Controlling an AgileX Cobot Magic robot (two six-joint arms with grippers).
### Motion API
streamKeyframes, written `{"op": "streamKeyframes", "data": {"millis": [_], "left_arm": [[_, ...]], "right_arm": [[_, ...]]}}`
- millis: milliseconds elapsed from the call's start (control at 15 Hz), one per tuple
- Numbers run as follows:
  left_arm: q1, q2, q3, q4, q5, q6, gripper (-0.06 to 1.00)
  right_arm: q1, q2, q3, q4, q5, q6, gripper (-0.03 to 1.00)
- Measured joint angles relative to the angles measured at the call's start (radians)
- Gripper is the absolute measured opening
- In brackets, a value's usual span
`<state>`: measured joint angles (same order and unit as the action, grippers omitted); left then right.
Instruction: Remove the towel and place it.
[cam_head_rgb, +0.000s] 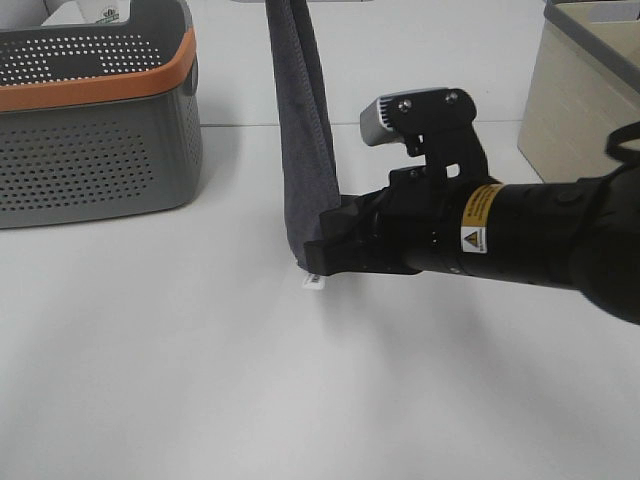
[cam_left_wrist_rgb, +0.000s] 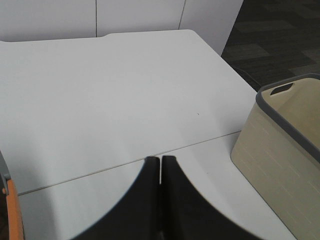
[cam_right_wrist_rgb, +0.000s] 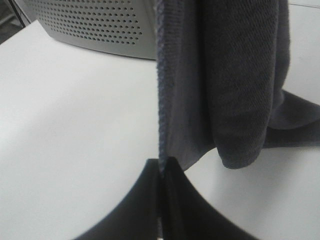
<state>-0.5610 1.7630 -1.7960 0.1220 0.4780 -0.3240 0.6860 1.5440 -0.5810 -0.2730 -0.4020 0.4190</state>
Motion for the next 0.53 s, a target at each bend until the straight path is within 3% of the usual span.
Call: {"op": "streamKeyframes", "data": {"millis": [200, 333, 533], "left_arm": [[0.002, 0.002, -0.001, -0.003, -0.018, -0.015, 0.0], [0.003, 0.005, -0.001, -0.01, -0.032, -0.069, 0.0], [0.003, 0.016, -0.001, -0.01, -0.047, -0.118, 0.0]], "right_arm": [[-0.036, -0.158, -0.009, -0.021, 0.23, -0.056, 0.02], [-0.063, -0.242, -0.06, -0.043, 0.444, -0.128, 0.02], [-0.064, -0.273, -0.218, -0.022, 0.807, -0.363, 0.02]]}}
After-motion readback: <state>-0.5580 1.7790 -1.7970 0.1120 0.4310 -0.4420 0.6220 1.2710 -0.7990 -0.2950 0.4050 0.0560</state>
